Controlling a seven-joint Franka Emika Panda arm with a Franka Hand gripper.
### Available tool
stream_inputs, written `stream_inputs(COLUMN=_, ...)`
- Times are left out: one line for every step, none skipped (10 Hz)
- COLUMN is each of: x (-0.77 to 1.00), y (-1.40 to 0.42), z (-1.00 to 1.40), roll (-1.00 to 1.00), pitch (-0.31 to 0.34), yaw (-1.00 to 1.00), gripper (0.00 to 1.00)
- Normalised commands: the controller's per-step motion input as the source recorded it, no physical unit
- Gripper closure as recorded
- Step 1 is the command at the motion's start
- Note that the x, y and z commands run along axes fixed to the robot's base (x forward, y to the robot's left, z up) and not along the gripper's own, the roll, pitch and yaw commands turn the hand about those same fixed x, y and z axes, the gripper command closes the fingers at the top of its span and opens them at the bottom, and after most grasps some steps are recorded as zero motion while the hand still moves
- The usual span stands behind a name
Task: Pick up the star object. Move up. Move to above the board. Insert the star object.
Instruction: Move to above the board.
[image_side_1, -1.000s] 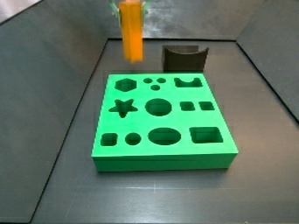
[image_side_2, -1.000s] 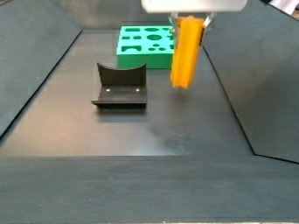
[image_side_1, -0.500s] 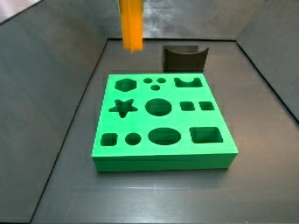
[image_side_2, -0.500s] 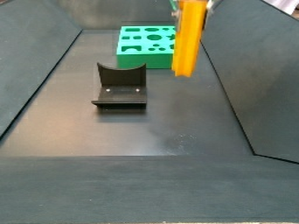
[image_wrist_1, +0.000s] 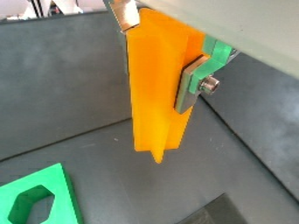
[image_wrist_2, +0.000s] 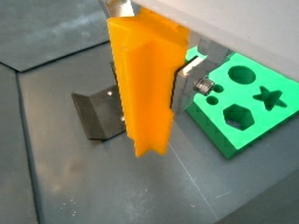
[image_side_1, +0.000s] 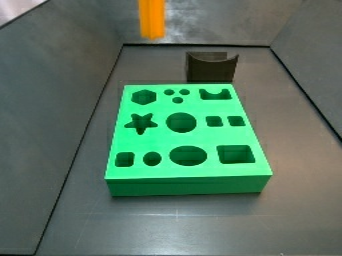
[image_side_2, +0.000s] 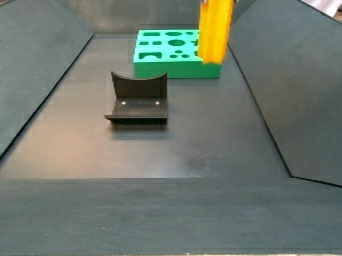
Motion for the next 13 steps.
stream_inputs(x=0.03, y=-0.04, z=1.00, roll=-0.06, pitch=0.058, yaw=0.03, gripper=1.00)
stream_inputs(x=0.01, y=-0.03, z=0.83, roll=-0.08, pitch=0.066, yaw=0.01, gripper=1.00)
stream_inputs(x=0.01, y=-0.02, z=0.70, roll=-0.09, pitch=0.067, yaw=0.00, gripper=1.00)
stream_inputs(x=0.00, y=-0.01, z=0.56, roll=-0.09, pitch=0.066, yaw=-0.01, gripper=1.00)
stream_inputs(x=0.00, y=-0.01, z=0.42, roll=-0.09, pitch=0.061, yaw=-0.01, gripper=1.00)
stream_inputs(x=0.00, y=0.00, z=0.29, roll=-0.10, pitch=0.061, yaw=-0.02, gripper=1.00)
stream_inputs(x=0.20, y=-1.00, z=0.23, roll=-0.22, pitch=0.110, yaw=-1.00, gripper=1.00)
stream_inputs(x=0.20, y=-1.00, z=0.20, roll=-0.22, pitch=0.115, yaw=-1.00, gripper=1.00)
stream_inputs(x=0.21, y=-1.00, z=0.21, roll=-0.20, pitch=0.182, yaw=-1.00, gripper=1.00)
stream_inputs(x=0.22, y=-1.00, z=0.21, roll=-0.22, pitch=0.199, yaw=-0.81, gripper=1.00)
stream_inputs(x=0.23, y=-1.00, z=0.21, roll=-0.14, pitch=0.194, yaw=-0.47, gripper=1.00)
stream_inputs(x=0.24, y=-1.00, z=0.21, roll=-0.12, pitch=0.185, yaw=-0.34, gripper=1.00)
stream_inputs(x=0.26, y=-1.00, z=0.22, roll=-0.07, pitch=0.163, yaw=-0.15, gripper=1.00)
